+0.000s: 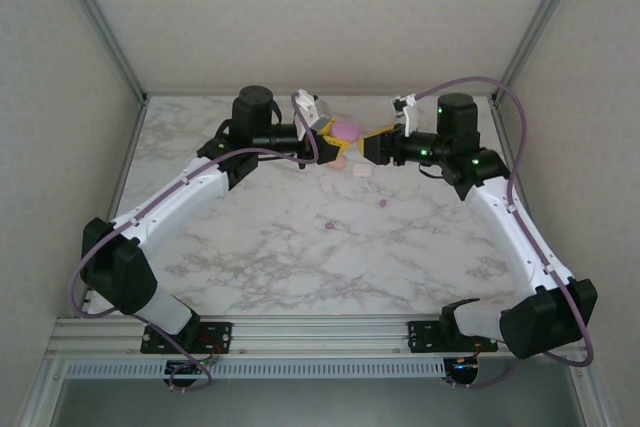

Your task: Insert the wireless bluetooth earbuds into the charging case

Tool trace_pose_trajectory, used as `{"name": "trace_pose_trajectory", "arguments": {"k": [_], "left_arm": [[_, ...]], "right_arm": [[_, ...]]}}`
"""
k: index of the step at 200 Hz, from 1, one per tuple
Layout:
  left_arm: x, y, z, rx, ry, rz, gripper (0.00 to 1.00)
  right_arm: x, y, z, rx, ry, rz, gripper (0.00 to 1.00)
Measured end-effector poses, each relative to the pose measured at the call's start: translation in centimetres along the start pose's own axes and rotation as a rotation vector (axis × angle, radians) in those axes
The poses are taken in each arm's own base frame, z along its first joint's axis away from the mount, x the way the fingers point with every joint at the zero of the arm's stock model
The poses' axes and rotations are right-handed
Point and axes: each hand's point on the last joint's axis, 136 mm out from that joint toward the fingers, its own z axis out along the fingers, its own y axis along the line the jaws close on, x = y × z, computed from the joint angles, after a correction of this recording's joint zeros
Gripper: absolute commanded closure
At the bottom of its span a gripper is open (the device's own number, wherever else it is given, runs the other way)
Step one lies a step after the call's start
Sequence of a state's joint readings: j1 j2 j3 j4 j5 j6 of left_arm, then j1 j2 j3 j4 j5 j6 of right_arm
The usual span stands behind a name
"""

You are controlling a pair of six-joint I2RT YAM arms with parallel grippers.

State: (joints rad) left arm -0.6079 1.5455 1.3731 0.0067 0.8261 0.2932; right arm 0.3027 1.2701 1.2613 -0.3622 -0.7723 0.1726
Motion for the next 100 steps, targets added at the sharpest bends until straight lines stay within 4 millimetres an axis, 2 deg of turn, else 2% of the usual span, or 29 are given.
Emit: {"name": "trace_pose_trajectory", "arguments": {"k": [29, 49, 100], "left_arm": [[0.3, -0.1, 0.0, 0.006, 0.009, -0.006, 0.78], [0.6, -1.4, 0.4, 0.054, 0.020, -0.015, 0.78], [0.5, -2.1, 0.6, 0.085, 0.019, -0.016, 0.78]], "right_arm": [[-1.0, -0.3, -0.6, 0.001, -0.037, 0.024, 0.46], [-2.4, -0.9, -1.4, 0.016, -0.101, 0.018, 0.46], [-3.1, -1.0, -2.1, 0.027, -0.136, 0.016, 0.45]]}}
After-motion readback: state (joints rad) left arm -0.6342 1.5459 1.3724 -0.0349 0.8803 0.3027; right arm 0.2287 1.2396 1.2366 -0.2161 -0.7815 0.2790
